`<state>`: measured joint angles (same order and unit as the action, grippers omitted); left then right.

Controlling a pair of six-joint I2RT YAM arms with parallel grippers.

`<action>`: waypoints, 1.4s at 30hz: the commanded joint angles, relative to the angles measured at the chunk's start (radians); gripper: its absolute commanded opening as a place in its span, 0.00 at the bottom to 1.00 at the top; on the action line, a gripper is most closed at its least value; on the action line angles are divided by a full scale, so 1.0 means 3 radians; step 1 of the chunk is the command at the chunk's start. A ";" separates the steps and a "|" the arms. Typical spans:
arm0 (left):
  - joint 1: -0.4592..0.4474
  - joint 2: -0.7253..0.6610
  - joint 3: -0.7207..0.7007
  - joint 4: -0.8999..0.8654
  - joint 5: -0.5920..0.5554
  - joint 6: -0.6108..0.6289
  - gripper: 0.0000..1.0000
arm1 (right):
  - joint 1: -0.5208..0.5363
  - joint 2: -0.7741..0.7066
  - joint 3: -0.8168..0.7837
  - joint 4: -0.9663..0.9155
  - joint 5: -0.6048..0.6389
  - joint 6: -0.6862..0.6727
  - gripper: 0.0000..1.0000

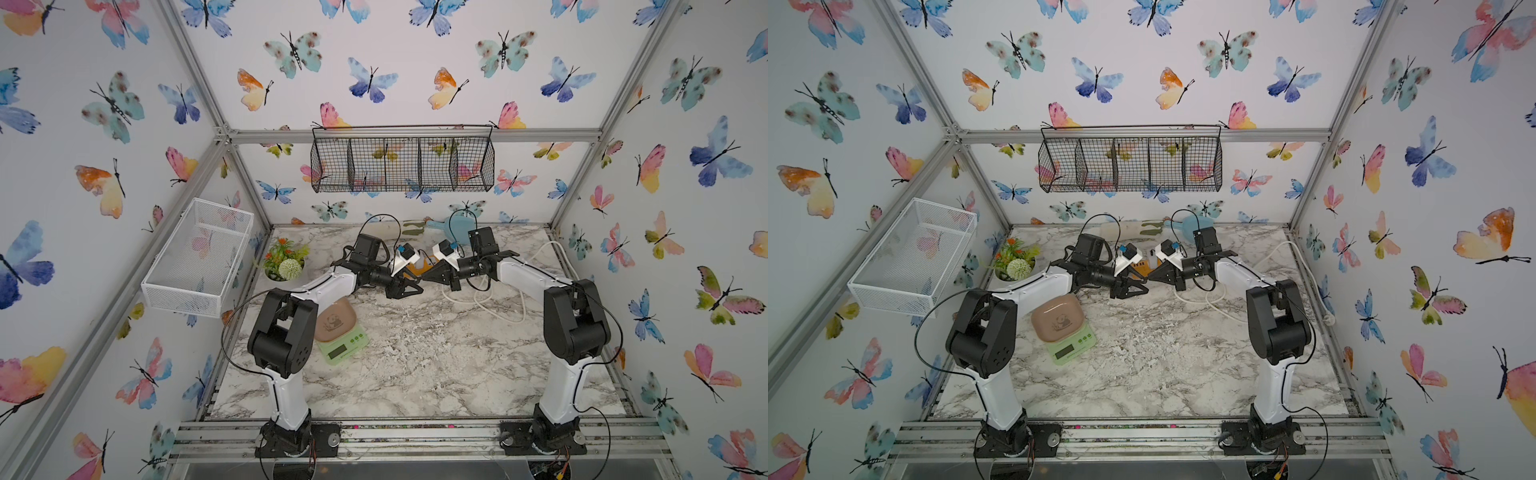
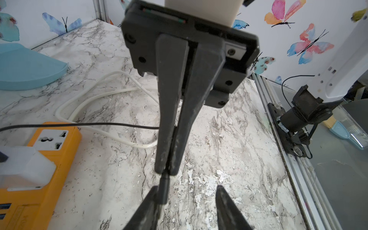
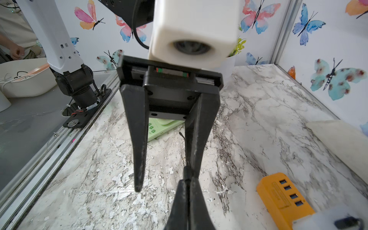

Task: Charge the electronic scale
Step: Pick up the charging cable from the center of the board.

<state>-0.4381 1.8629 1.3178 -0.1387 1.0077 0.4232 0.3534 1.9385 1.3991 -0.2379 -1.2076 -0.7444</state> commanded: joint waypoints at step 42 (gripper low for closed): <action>0.0053 -0.0298 -0.0123 0.0241 0.0122 -0.0092 0.07 | 0.0016 -0.0076 0.0222 -0.0676 -0.0173 -0.0458 0.24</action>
<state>-0.4263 1.8149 1.2751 -0.0643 1.0092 0.3851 0.3553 1.9148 1.4338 -0.3923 -1.2243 -0.8616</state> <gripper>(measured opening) 0.081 0.235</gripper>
